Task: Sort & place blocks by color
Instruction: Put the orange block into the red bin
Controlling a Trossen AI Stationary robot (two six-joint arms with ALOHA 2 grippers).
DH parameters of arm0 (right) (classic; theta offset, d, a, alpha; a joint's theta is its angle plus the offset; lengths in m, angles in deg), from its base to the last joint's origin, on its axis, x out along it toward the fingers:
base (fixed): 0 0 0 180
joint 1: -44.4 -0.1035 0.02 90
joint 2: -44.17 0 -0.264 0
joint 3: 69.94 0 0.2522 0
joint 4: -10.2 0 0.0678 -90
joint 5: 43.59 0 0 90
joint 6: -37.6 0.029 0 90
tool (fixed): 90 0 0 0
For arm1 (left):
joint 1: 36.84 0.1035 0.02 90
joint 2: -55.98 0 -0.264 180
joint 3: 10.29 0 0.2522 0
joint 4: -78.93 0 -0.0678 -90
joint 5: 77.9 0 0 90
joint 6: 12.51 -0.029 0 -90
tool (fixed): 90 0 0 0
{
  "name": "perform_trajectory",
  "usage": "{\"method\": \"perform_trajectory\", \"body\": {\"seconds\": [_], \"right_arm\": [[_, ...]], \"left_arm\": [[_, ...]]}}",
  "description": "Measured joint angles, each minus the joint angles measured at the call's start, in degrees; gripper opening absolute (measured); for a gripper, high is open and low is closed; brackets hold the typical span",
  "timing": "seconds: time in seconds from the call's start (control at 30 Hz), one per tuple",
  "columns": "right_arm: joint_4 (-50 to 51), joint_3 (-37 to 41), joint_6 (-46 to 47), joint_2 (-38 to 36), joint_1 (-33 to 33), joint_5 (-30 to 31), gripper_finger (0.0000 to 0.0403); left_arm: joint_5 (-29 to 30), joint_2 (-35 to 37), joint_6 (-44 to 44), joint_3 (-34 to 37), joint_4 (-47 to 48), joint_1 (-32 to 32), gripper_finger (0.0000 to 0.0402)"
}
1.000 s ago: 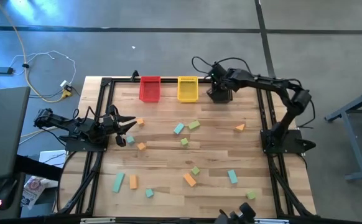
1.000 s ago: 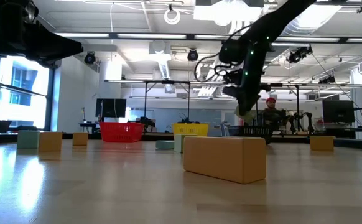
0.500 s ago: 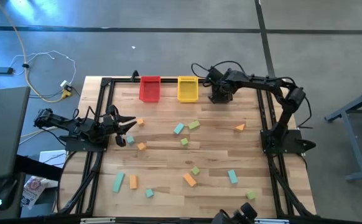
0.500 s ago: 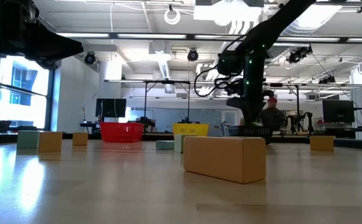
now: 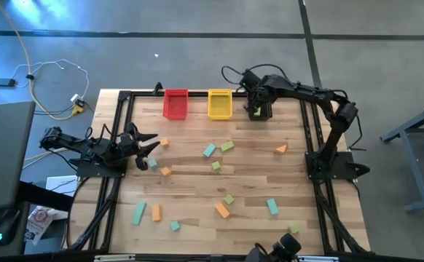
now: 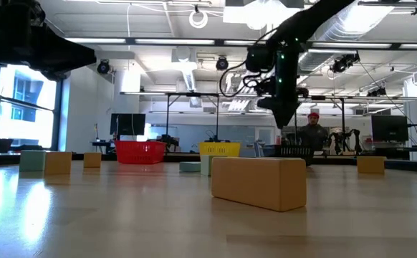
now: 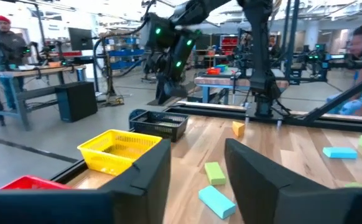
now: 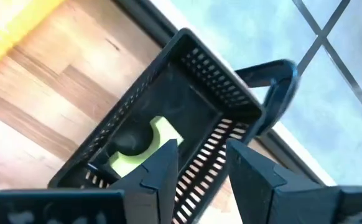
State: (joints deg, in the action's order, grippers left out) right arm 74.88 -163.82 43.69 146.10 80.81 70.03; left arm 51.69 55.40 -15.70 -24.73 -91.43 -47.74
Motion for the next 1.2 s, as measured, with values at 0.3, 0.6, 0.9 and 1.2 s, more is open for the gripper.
{"method": "perform_trajectory", "body": {"seconds": [0.3,0.6,0.9,1.2], "right_arm": [[6.6,-10.6,-2.5,0.0,-2.8,0.2,0.0123],[8.0,-13.8,-8.1,0.0,-4.7,-6.8,0.0124],[8.0,-13.8,-11.7,0.0,-5.9,-23.9,0.0124],[8.0,-13.8,-14.1,0.0,-9.8,-26.7,0.0124]], "left_arm": [[3.5,-0.4,1.5,-3.4,0.0,0.0,0.0199],[6.9,-10.7,6.6,-12.0,10.2,0.0,0.0200],[5.5,-24.9,17.1,-19.7,23.0,4.3,0.0200],[-11.3,-38.0,20.7,-24.6,32.1,17.3,0.0200]]}}
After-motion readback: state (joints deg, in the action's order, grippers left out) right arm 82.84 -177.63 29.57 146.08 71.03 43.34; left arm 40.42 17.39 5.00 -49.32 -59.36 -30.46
